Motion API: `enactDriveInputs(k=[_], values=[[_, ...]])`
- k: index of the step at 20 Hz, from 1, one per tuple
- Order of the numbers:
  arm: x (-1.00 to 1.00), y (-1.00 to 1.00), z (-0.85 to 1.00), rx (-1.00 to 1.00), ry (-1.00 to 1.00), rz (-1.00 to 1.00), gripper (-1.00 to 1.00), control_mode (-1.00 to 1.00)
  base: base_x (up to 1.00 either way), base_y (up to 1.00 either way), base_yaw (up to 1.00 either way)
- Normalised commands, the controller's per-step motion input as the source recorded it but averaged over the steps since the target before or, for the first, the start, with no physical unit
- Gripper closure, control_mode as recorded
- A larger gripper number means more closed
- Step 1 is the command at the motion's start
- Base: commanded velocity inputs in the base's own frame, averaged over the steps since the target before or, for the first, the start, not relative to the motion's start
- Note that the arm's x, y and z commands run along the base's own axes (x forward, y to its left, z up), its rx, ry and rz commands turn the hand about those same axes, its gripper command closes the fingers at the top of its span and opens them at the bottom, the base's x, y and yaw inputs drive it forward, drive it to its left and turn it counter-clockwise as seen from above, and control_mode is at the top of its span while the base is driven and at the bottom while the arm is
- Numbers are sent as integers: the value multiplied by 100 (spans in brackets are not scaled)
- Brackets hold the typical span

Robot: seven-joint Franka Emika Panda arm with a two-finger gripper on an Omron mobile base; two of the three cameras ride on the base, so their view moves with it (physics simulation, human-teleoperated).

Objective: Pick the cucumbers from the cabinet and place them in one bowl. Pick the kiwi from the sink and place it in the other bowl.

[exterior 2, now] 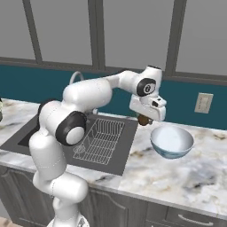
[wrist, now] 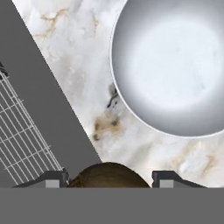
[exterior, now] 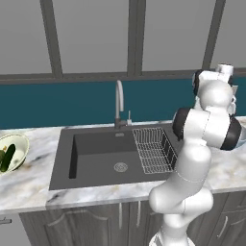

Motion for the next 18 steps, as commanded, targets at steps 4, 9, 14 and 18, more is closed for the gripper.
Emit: enactDriveInputs(k=[4, 9, 14, 18], values=[[-39, -62, 6, -1, 0, -16, 100, -100, 0, 0, 0], [-27, -67, -27, -1, 0, -14, 100, -100, 0, 0, 0], [32, -44, -38, 0, -10, 0, 100, -100, 0, 0, 0], [63, -42, -32, 2, 1, 0, 100, -100, 0, 0, 0]])
